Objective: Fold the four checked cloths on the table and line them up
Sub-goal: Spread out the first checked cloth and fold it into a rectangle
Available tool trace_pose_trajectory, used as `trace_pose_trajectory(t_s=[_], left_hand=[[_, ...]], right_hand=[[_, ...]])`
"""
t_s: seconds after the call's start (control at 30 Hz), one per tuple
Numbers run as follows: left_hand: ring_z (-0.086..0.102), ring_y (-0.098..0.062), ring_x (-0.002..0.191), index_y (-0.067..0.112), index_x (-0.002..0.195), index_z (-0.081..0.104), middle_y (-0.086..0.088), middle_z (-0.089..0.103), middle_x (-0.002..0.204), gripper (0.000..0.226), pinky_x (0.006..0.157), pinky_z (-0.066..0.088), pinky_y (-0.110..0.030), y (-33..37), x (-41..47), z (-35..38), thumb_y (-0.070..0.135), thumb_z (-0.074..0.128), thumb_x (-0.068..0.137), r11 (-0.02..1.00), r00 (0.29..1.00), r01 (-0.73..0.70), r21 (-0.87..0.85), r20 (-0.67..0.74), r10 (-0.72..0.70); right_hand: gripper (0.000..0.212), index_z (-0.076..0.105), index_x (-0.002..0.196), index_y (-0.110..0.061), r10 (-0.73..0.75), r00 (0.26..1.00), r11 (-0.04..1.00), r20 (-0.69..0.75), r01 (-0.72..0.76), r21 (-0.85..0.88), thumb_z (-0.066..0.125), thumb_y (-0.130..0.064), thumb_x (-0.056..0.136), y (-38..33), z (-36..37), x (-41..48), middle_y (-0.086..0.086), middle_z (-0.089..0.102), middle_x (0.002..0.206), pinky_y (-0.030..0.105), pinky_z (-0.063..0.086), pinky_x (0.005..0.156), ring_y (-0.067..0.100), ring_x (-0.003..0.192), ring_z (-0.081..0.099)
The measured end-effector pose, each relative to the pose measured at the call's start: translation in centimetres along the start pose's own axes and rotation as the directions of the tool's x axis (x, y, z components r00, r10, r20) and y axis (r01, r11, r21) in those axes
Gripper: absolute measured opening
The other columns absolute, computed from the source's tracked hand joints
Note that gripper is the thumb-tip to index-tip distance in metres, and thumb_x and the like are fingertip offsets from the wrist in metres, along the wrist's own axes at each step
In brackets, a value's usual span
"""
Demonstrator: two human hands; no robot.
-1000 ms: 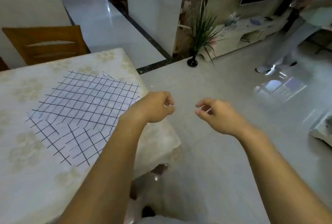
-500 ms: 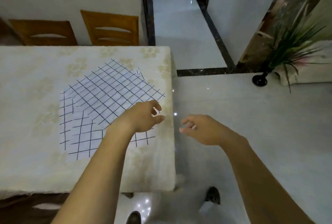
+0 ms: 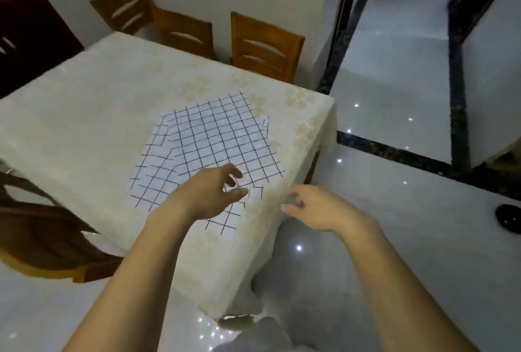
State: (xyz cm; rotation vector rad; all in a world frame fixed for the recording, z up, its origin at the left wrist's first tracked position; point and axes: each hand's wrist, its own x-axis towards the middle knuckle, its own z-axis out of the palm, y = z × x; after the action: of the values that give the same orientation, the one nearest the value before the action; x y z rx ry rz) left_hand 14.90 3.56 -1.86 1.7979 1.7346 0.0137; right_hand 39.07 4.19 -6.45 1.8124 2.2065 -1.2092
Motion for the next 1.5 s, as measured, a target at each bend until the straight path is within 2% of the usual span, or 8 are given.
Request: trace_pose_trajectory(t_s=[0.1,0.27,0.43,0.6,0.83,1.03,1.27,1.5], left_hand=[[0.060,-0.012,0.105,0.032,0.131,0.053,0.010,0.061,0.126,0.045,0.084,0.047,-0.029,-2.6,0.0,0.3,0.056,0.058,0.094,0.988,0.990,0.137,-0.066,-0.016,-0.139],[0.057,-0.014,0.116,0.034,0.134,0.051,0.010,0.059,0.134,0.051,0.095,0.045,-0.032,-4.6,5.3,1.1,0.061,0.058,0.092,0.960,0.972,0.232,-0.159,0.057,-0.226],[0.055,-0.017,0.123,0.028,0.139,0.049,0.005,0.055,0.141,0.054,0.094,0.043,-0.032,-4.7,12.2,-3.3,0.058,0.057,0.094,0.955,0.983,0.181,-0.236,0.024,-0.180],[0.055,-0.015,0.118,0.029,0.137,0.050,0.006,0.057,0.138,0.049,0.089,0.040,-0.031,-6.6,14.9,-7.2,0.055,0.056,0.096,0.928,0.959,0.236,-0.289,-0.085,-0.270],[0.037,-0.030,0.141,0.024,0.155,0.026,-0.004,0.026,0.160,0.077,0.111,0.038,-0.050,-9.1,17.1,-3.9,0.055,0.060,0.093,0.828,0.857,0.451,-0.332,-0.097,-0.506],[0.020,-0.034,0.150,0.021,0.159,0.015,-0.005,0.012,0.167,0.089,0.117,0.030,-0.054,-9.7,18.4,-1.4,0.054,0.063,0.092,0.683,0.712,0.649,-0.335,-0.050,-0.701],[-0.009,-0.037,0.153,0.025,0.161,0.000,-0.004,-0.013,0.168,0.103,0.123,0.007,-0.057,-8.9,23.9,2.7,0.059,0.065,0.088,0.521,0.548,0.778,-0.351,-0.027,-0.836],[-0.019,-0.038,0.151,0.030,0.158,-0.011,-0.001,-0.027,0.165,0.128,0.121,0.004,-0.063,-9.1,27.6,9.0,0.063,0.078,0.072,0.456,0.512,0.798,-0.393,0.046,-0.858]], right_hand=[[0.049,0.054,0.134,-0.027,-0.067,0.980,0.991,0.186,0.087,-0.101,0.058,-0.052,0.092,-2.5,0.4,3.7,-0.001,0.062,0.125,0.033,0.051,0.094,0.018,0.104,0.064],[0.041,0.057,0.130,-0.028,-0.147,0.980,0.977,0.132,0.165,-0.134,0.058,-0.049,0.094,-3.8,-3.5,10.3,-0.003,0.063,0.119,0.024,0.044,0.082,0.013,0.100,0.057],[0.049,0.051,0.137,-0.025,0.005,0.972,0.932,0.235,0.080,-0.352,0.053,-0.051,0.097,-5.1,-9.8,16.4,0.003,0.059,0.130,0.031,0.045,0.094,0.020,0.112,0.057],[0.045,0.051,0.136,-0.023,-0.176,0.972,0.948,0.154,0.209,-0.241,0.054,-0.047,0.098,-9.2,-11.9,21.4,0.004,0.060,0.128,0.027,0.044,0.081,0.019,0.105,0.059],[0.040,0.054,0.134,-0.029,-0.325,0.859,0.860,0.396,0.442,-0.254,0.057,-0.044,0.097,-10.5,-9.2,28.9,-0.001,0.057,0.129,0.028,0.044,0.090,0.018,0.116,0.056],[0.076,0.026,0.155,-0.031,-0.456,0.724,0.666,0.517,0.663,-0.341,0.067,-0.040,0.092,-10.4,-7.8,36.9,0.003,0.016,0.164,0.042,0.012,0.123,0.024,0.151,0.013],[0.112,-0.004,0.157,-0.036,-0.479,0.641,0.481,0.599,0.763,-0.432,0.071,-0.061,0.079,-10.1,-4.6,44.4,0.005,-0.018,0.165,0.050,-0.006,0.122,0.033,0.150,-0.018],[0.120,-0.017,0.153,-0.043,-0.412,0.561,0.392,0.718,0.820,-0.416,0.061,-0.081,0.070,-5.1,0.4,46.0,-0.004,-0.036,0.158,0.057,-0.010,0.120,0.027,0.145,-0.033]])
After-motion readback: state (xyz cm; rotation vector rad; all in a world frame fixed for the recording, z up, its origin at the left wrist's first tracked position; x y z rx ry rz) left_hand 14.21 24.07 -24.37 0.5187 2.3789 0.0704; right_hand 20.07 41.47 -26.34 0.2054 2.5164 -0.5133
